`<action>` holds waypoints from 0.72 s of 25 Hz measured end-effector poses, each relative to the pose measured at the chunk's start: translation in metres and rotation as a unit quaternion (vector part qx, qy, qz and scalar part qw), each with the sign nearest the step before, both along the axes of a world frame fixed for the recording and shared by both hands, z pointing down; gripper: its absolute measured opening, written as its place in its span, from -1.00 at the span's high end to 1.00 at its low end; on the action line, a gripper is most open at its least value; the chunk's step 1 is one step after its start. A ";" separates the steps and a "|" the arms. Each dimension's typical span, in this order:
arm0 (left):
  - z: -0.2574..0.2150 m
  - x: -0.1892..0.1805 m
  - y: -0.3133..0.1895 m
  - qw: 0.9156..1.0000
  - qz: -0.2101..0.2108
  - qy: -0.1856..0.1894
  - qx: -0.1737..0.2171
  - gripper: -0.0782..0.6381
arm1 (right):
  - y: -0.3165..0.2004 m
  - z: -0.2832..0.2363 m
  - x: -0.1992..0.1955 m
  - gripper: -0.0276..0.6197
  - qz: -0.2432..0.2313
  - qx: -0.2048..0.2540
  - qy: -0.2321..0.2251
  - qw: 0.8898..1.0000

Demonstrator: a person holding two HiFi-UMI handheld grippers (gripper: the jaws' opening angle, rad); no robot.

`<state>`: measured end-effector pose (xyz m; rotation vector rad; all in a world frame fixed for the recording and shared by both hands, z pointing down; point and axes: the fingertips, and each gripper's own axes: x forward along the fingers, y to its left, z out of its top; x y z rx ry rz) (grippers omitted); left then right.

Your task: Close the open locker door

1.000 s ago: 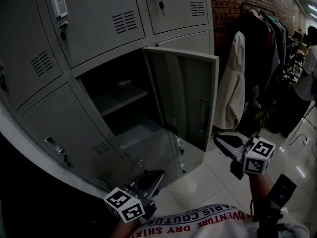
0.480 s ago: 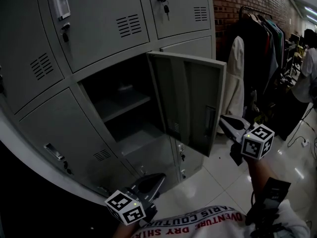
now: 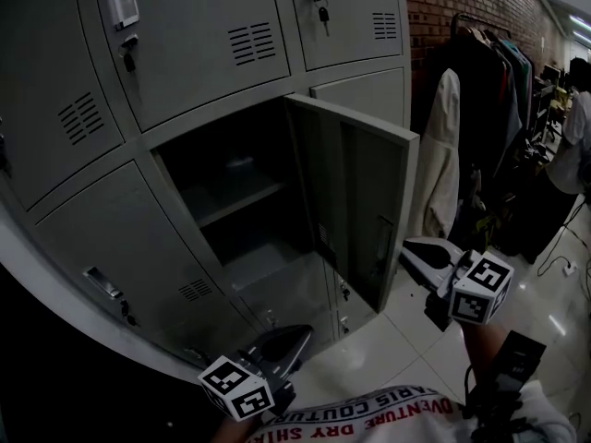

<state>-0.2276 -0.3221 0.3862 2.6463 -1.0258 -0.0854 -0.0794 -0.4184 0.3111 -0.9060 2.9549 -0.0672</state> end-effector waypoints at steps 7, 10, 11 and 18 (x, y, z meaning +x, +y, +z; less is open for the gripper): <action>0.004 -0.028 0.004 1.000 -0.030 0.001 -0.001 0.77 | 0.038 -0.013 -0.089 0.93 -0.120 0.025 -0.014 0.992; 0.001 -0.044 0.006 0.999 -0.048 0.003 0.000 0.77 | 0.042 -0.011 -0.124 0.93 -0.149 0.030 -0.005 0.988; 0.000 -0.050 0.006 0.999 -0.054 0.003 0.001 0.77 | 0.042 -0.010 -0.137 0.93 -0.157 0.033 -0.002 0.987; -0.001 -0.096 0.005 0.994 -0.106 0.004 0.002 0.77 | 0.023 0.004 -0.217 0.93 -0.202 0.035 0.024 0.979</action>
